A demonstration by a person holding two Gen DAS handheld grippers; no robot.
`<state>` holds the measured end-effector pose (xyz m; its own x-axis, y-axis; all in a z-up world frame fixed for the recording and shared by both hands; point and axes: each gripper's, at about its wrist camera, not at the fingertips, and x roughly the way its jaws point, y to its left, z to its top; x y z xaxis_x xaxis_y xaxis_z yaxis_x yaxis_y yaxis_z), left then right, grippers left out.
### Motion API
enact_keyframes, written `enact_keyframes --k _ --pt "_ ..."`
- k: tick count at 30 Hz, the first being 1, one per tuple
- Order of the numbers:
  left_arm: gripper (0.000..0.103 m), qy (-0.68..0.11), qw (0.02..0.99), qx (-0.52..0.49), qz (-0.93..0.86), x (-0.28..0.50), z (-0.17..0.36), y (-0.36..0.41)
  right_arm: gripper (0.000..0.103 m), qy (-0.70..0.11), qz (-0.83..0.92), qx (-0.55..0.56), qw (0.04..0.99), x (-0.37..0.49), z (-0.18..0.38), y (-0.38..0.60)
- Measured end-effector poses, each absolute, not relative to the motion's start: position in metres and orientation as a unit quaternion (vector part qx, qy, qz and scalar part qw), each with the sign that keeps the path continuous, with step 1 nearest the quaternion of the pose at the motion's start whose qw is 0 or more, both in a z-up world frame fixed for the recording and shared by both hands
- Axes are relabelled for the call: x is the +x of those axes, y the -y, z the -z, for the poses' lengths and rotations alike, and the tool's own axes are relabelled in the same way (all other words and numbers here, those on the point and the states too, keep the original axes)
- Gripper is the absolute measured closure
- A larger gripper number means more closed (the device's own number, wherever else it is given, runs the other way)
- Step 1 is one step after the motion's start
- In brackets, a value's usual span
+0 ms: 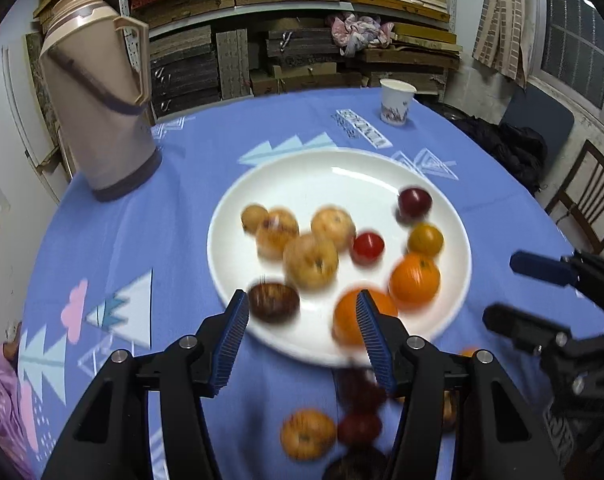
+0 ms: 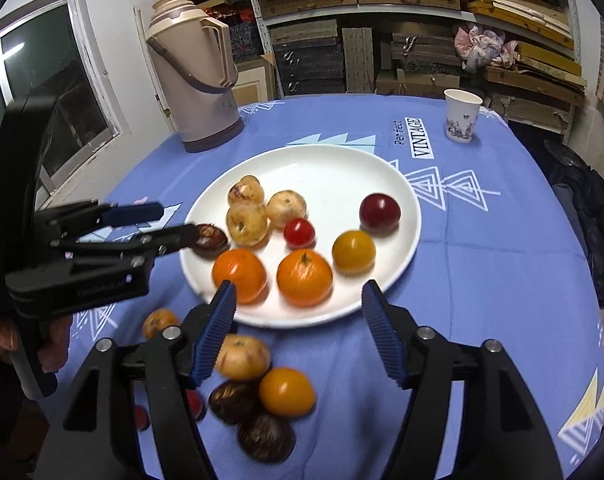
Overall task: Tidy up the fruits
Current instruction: 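Withdraw both open tools from the plate toward the fruit pile, then lower the left tool onto a red tomato and close it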
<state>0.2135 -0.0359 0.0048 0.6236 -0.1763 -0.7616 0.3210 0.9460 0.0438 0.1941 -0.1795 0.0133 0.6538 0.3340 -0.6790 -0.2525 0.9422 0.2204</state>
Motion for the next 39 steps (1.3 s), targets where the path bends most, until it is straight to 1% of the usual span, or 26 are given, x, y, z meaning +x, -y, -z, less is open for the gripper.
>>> enact_keyframes --k 3,4,6,7,8,10,17,21,34,37,39 --pt "0.045 -0.417 0.895 0.085 0.136 0.194 0.000 0.028 0.036 -0.387 -0.163 0.051 0.906 0.179 -0.009 0.176" --pt "0.045 -0.419 0.894 0.083 0.136 0.189 0.002 0.025 0.033 -0.387 -0.162 0.050 0.906 0.174 -0.008 0.175" --pt "0.045 -0.425 0.891 0.086 0.135 0.174 0.007 0.021 0.023 -0.386 -0.156 0.046 0.908 0.162 -0.005 0.173" --pt "0.045 -0.426 0.890 0.091 0.135 0.167 0.010 0.019 0.015 -0.383 -0.152 0.040 0.910 0.156 -0.004 0.171" --pt "0.045 -0.427 0.889 0.098 0.137 0.157 0.014 0.017 0.009 -0.379 -0.149 0.033 0.913 0.149 -0.003 0.170" --pt "0.043 -0.433 0.885 0.103 0.136 0.145 0.020 0.014 0.007 -0.376 -0.146 0.020 0.915 0.136 0.000 0.168" --pt "0.043 -0.464 0.870 0.087 0.140 0.117 0.044 0.004 0.007 -0.392 -0.155 0.033 0.906 0.117 0.016 0.173" --pt "0.043 -0.472 0.864 0.089 0.151 0.109 0.049 0.007 0.007 -0.397 -0.160 0.033 0.903 0.111 0.022 0.174" --pt "0.043 -0.490 0.850 0.094 0.168 0.097 0.065 0.014 0.007 -0.392 -0.179 0.038 0.901 0.102 0.020 0.171" --pt "0.050 -0.485 0.852 0.100 0.167 0.093 0.068 0.014 0.007 -0.394 -0.187 0.034 0.899 0.101 0.021 0.164" --pt "0.062 -0.477 0.855 0.106 0.173 0.091 0.068 0.016 0.007 -0.395 -0.188 0.031 0.899 0.100 0.021 0.160"
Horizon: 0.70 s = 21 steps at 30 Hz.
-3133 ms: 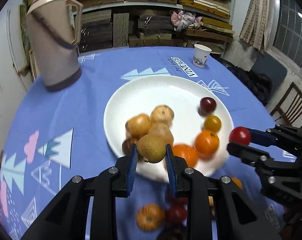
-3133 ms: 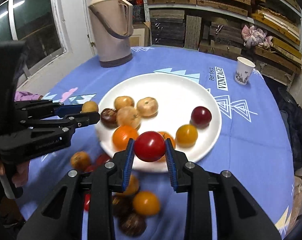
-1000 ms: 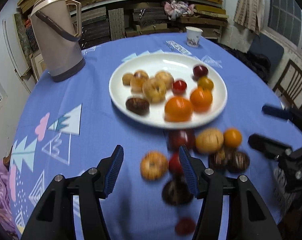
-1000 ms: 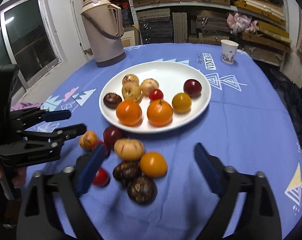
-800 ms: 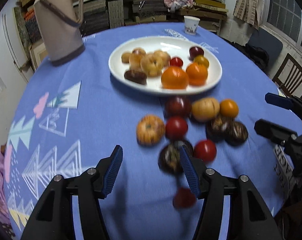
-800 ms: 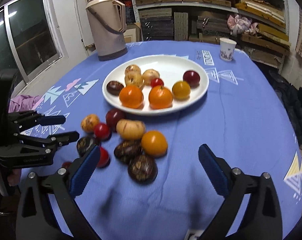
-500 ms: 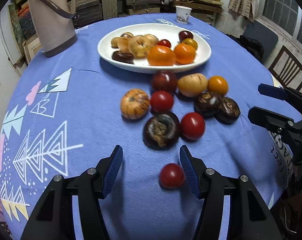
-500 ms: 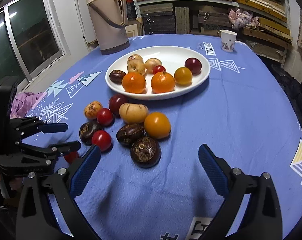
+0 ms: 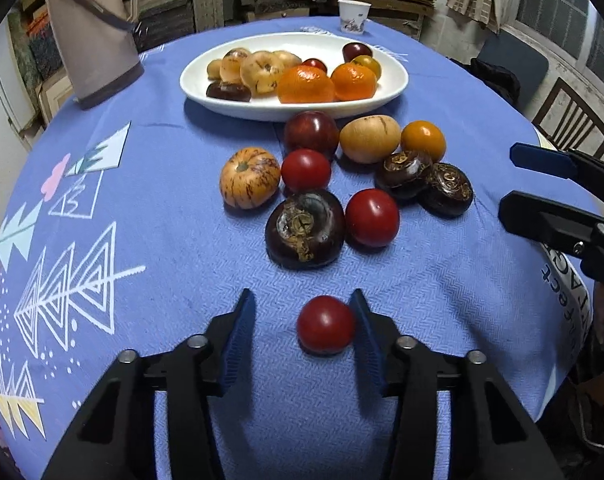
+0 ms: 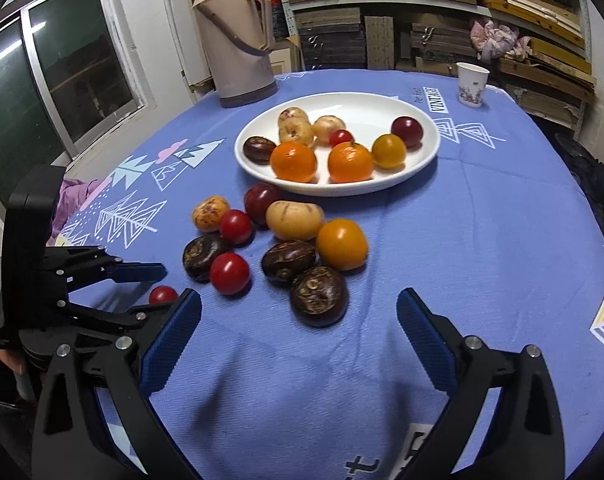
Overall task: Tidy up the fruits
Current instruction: 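Lower the left tool onto a red tomato and close it, then grasp another red tomato with the right tool while the left tool holds its tomato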
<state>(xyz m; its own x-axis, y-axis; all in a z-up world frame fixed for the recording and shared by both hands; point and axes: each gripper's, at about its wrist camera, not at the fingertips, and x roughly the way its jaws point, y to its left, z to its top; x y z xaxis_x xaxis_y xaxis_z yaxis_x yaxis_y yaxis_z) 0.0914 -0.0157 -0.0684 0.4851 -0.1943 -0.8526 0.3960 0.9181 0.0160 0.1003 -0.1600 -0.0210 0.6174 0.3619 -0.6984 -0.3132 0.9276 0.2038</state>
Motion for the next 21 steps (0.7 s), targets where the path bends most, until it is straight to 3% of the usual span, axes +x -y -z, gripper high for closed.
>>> enact_keyframes --k 6,21 --pt "0.077 -0.475 0.855 0.106 0.178 0.091 0.068 0.014 0.007 -0.396 -0.192 0.022 0.898 0.097 0.019 0.151" --pt "0.077 -0.471 0.865 0.079 0.154 0.093 0.068 -0.021 0.010 -0.432 -0.241 0.009 0.869 0.107 0.036 0.093"
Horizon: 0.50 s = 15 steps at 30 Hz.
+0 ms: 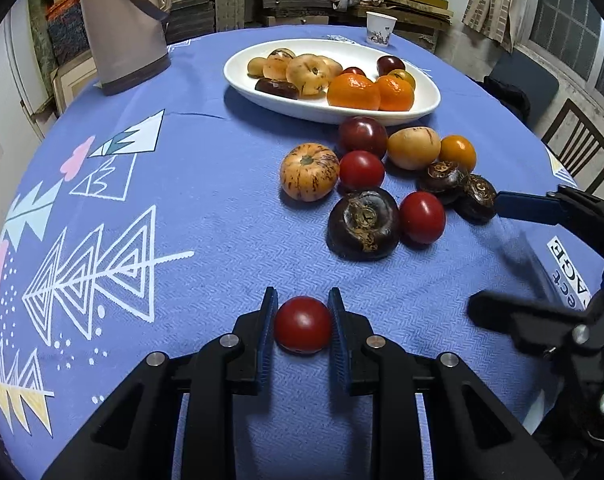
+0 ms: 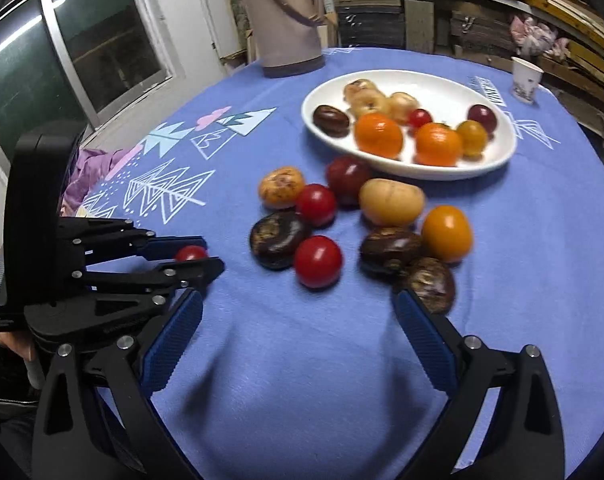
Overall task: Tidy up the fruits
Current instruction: 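Grasp another red tomato with the right tool while the left tool holds its tomato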
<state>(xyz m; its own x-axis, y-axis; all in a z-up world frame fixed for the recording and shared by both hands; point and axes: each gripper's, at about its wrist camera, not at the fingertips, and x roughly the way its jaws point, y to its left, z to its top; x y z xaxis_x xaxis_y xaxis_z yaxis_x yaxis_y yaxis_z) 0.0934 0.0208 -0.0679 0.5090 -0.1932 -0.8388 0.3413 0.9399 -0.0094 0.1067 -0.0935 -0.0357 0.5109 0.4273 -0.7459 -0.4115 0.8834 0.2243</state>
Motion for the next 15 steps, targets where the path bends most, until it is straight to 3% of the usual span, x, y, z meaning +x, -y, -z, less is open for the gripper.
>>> enact_keyframes --k 6,9,15 --pt "0.077 -0.469 0.865 0.072 0.161 0.094 0.068 -0.023 0.021 -0.449 -0.239 0.023 0.861 0.120 0.046 0.093" --pt "0.077 -0.469 0.865 0.071 0.161 0.093 0.068 -0.023 0.034 -0.460 -0.237 0.027 0.855 0.128 0.052 0.094" --pt "0.077 -0.467 0.866 0.071 0.163 0.093 0.068 -0.024 0.037 -0.454 -0.222 -0.011 0.863 0.134 0.055 0.083"
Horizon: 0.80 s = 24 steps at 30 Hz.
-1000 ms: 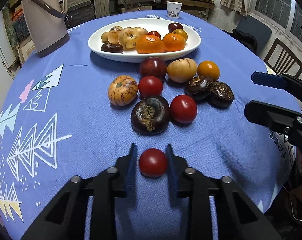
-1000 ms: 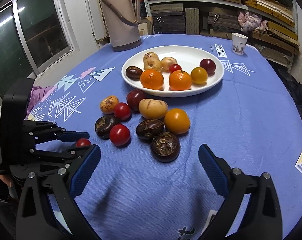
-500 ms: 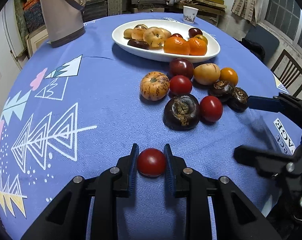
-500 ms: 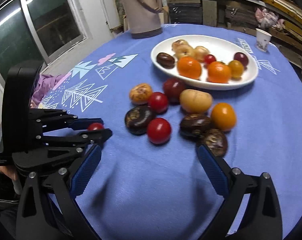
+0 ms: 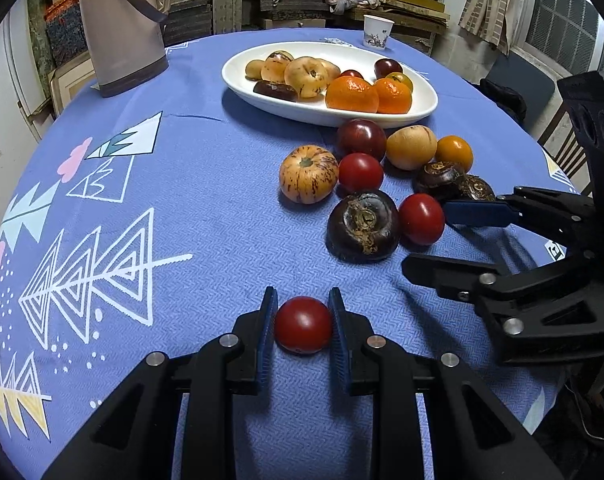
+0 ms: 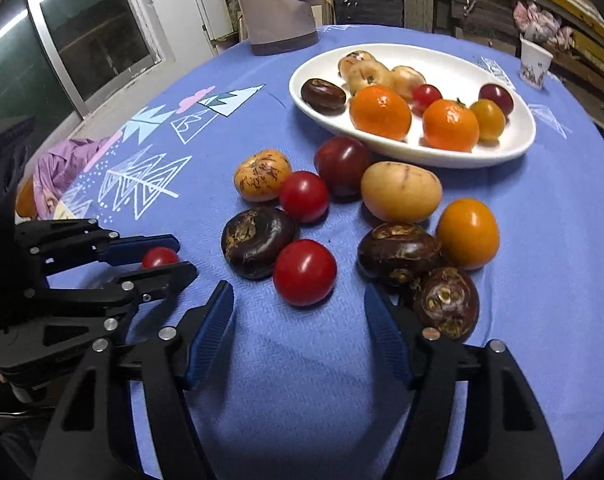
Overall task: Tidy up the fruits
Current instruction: 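Grasp another red tomato with the right tool while the left tool holds its tomato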
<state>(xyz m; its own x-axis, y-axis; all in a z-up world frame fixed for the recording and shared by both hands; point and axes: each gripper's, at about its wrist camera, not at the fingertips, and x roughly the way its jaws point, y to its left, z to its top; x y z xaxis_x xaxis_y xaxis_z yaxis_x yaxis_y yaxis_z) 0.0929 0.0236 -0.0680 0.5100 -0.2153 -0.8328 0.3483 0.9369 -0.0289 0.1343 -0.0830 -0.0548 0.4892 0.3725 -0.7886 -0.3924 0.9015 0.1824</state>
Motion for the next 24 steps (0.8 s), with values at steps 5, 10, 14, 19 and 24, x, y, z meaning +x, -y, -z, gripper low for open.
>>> enact_keyframes --k 5,10,14,19,24 --pt "0.076 -0.467 0.866 0.071 0.164 0.093 0.068 -0.024 0.050 -0.453 -0.215 -0.039 0.864 0.138 0.055 0.073" --pt "0.076 -0.467 0.866 0.071 0.163 0.093 0.068 -0.024 0.053 -0.447 -0.219 -0.055 0.865 0.139 0.054 0.069" --pt "0.076 -0.467 0.866 0.071 0.164 0.093 0.068 -0.024 0.060 -0.449 -0.224 -0.053 0.863 0.138 0.054 0.069" --pt "0.076 -0.467 0.866 0.075 0.161 0.093 0.068 -0.023 0.072 -0.453 -0.226 -0.031 0.862 0.141 0.055 0.080" --pt "0.076 -0.463 0.868 0.076 0.164 0.092 0.068 -0.023 0.072 -0.449 -0.225 -0.015 0.865 0.139 0.052 0.087"
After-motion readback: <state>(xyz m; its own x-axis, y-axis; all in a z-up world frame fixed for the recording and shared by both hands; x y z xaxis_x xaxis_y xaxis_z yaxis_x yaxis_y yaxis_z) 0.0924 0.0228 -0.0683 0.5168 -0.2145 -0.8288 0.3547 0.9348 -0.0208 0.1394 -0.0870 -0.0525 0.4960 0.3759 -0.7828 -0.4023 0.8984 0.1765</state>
